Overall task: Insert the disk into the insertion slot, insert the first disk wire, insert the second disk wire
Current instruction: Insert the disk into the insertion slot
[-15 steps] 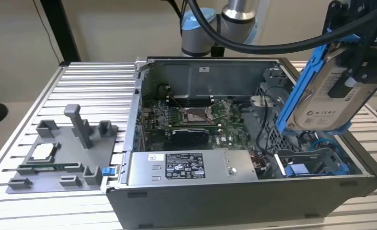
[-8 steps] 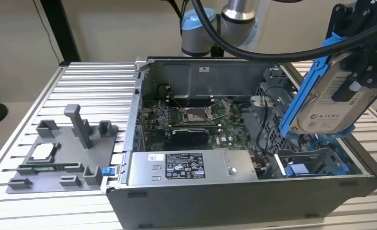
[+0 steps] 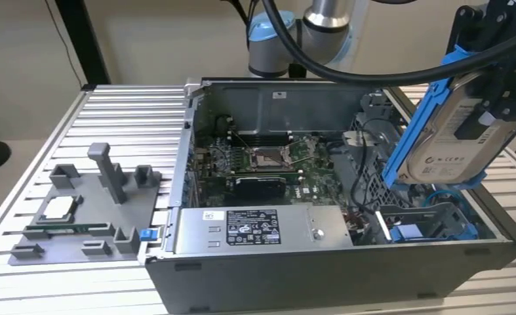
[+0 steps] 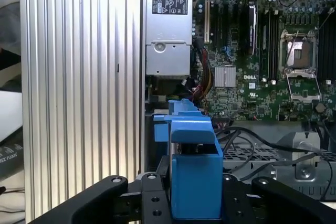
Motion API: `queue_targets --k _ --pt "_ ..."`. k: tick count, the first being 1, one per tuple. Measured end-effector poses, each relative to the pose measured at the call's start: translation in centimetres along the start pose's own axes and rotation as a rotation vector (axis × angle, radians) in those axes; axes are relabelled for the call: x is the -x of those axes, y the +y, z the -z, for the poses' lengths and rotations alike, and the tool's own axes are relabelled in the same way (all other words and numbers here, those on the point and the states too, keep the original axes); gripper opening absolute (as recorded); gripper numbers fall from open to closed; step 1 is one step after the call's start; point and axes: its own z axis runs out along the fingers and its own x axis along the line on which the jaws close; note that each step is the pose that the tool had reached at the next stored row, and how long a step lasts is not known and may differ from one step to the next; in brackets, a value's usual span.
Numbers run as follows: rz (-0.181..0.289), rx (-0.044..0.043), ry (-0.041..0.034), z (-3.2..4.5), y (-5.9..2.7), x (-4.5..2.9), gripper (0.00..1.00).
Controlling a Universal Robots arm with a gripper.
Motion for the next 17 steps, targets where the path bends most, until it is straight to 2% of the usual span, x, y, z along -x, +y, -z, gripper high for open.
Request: queue_targets --k 4,10,17 --pt "0.0 0.0003 0.0004 -0.07 -0.08 -0.16 0.0" --pt "0.0 0.0004 0.0004 -0.6 -0.36 -0.31 0.0" --pt "0.0 0.0026 0.0003 -1.09 -1.32 -0.41 0.0"
